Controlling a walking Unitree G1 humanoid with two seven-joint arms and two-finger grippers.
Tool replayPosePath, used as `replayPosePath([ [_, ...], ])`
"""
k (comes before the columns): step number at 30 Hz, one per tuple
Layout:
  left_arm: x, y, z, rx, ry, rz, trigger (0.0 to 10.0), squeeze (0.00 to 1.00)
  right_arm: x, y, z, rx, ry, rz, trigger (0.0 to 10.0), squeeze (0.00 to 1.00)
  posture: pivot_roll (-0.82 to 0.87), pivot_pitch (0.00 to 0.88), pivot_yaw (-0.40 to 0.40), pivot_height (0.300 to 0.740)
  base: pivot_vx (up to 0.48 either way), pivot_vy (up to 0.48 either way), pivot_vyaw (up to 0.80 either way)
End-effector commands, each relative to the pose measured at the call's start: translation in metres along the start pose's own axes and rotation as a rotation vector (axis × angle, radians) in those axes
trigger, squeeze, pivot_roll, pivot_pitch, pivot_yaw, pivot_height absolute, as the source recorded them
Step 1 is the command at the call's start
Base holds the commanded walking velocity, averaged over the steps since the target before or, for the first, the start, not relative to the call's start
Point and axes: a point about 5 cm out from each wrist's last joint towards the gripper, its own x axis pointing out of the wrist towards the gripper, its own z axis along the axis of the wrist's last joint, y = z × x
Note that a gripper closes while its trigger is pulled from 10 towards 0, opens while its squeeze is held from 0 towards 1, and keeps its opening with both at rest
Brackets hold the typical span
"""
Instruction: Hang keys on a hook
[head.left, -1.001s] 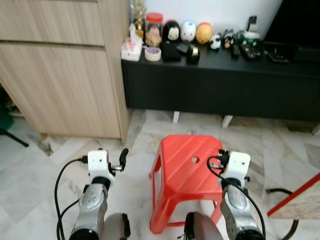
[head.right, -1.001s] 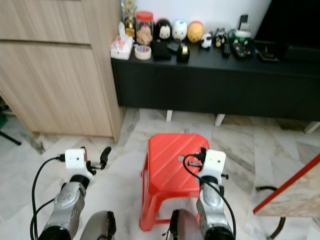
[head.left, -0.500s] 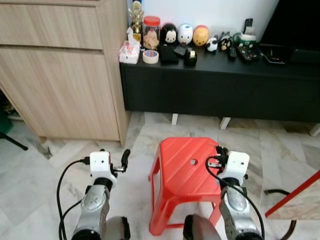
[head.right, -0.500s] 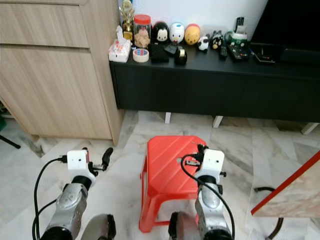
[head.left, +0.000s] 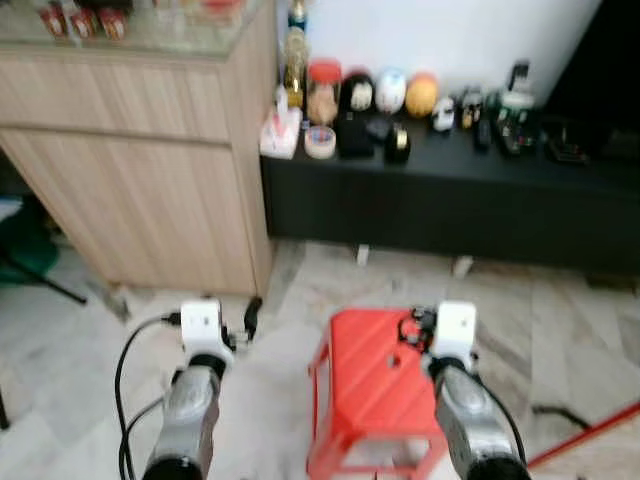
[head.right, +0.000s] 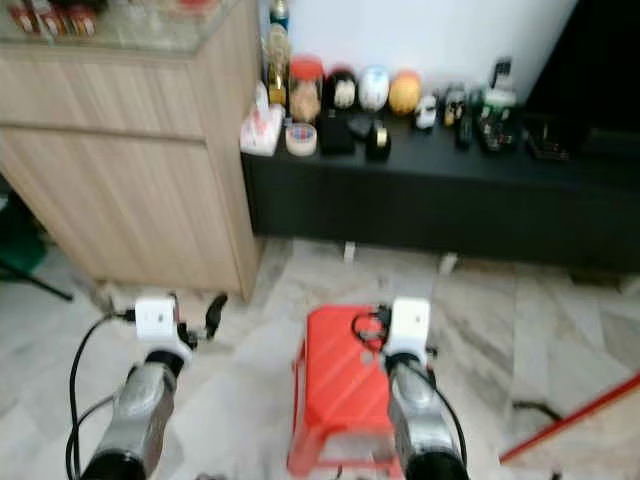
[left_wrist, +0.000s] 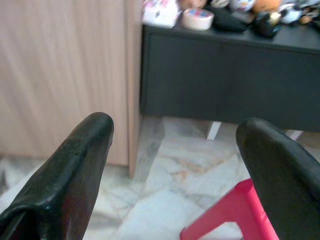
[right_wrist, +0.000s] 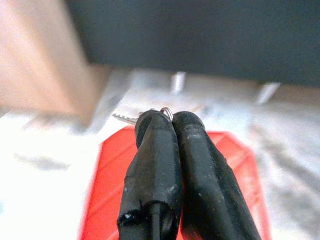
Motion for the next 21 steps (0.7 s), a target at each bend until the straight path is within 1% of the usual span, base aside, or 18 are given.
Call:
replayPosePath([
  [1,-0.001,-0.004,0.0,0.017,-0.002,-0.037,10.0,0.0,0.0,0.0,-0.003,0.02,0.048,0.022,10.0,0.0,0.08,0.041,-0.083,0.733,0.0,0.0,0.0],
  [3,0.0,-0.009,0.003,0.059,-0.005,-0.121,10.0,0.0,0.0,0.006,0.001,-0.044,0.074,0.111,10.0,0.0,0.08,0.034,-0.081,0.733,0.0,0.0,0.0],
  [4,0.0,-0.009,0.003,0.059,-0.005,-0.121,10.0,0.0,0.0,0.006,0.001,-0.044,0.074,0.111,10.0,0.0,0.08,0.034,-0.081,0.733,0.0,0.0,0.0],
  [6,0.001,-0.014,0.005,0.086,-0.003,-0.196,10.0,0.0,0.0,0.011,0.007,-0.053,0.083,0.175,10.0,0.0,0.08,0.031,-0.079,0.733,0.0,0.0,0.0],
  [8,0.0,-0.019,0.007,0.114,-0.001,-0.278,10.0,0.0,-0.001,0.013,0.015,-0.052,0.082,0.221,10.0,0.0,0.08,0.028,-0.078,0.733,0.0,0.0,0.0],
  [10,-0.002,-0.025,0.008,0.138,0.015,-0.376,10.0,0.0,-0.002,0.014,0.023,-0.083,0.078,0.257,10.0,0.0,0.08,0.021,-0.078,0.733,0.0,0.0,0.0],
  [12,-0.003,-0.028,0.008,0.154,0.026,-0.428,10.0,0.0,-0.002,0.014,0.026,-0.097,0.081,0.274,10.0,0.0,0.08,0.02,-0.078,0.733,0.0,0.0,0.0],
  [13,-0.006,-0.032,0.005,0.16,0.06,-0.508,10.0,0.0,-0.002,0.015,0.031,-0.102,0.082,0.286,10.0,0.0,0.08,0.007,-0.075,0.733,0.0,0.0,0.0],
  [14,-0.006,-0.032,0.005,0.16,0.06,-0.508,10.0,0.0,-0.002,0.015,0.031,-0.102,0.082,0.286,10.0,0.0,0.08,0.007,-0.075,0.733,0.0,0.0,0.0],
  [15,-0.008,-0.037,0.005,0.172,0.081,-0.581,10.0,0.0,-0.003,0.019,0.041,-0.103,0.069,0.325,10.0,0.0,0.08,0.0,-0.072,0.733,0.0,0.0,0.0],
  [17,-0.008,-0.041,0.007,0.171,0.089,-0.628,10.0,0.0,-0.004,0.024,0.048,-0.097,0.058,0.354,10.0,0.0,0.08,0.0,-0.069,0.733,0.0,0.0,0.0],
  [18,-0.008,-0.043,0.007,0.182,0.103,-0.674,10.0,0.0,-0.004,0.028,0.055,-0.1,0.048,0.382,10.0,0.0,0.08,0.0,-0.068,0.733,0.0,0.0,0.0],
  [19,-0.008,-0.043,0.007,0.182,0.103,-0.674,10.0,0.0,-0.004,0.028,0.055,-0.1,0.048,0.382,10.0,0.0,0.08,0.0,-0.068,0.733,0.0,0.0,0.0],
  [21,-0.008,-0.045,0.006,0.219,0.125,-0.713,10.0,0.0,-0.005,0.033,0.06,-0.104,0.046,0.419,10.0,0.0,0.08,0.0,-0.065,0.733,0.0,0.0,0.0],
])
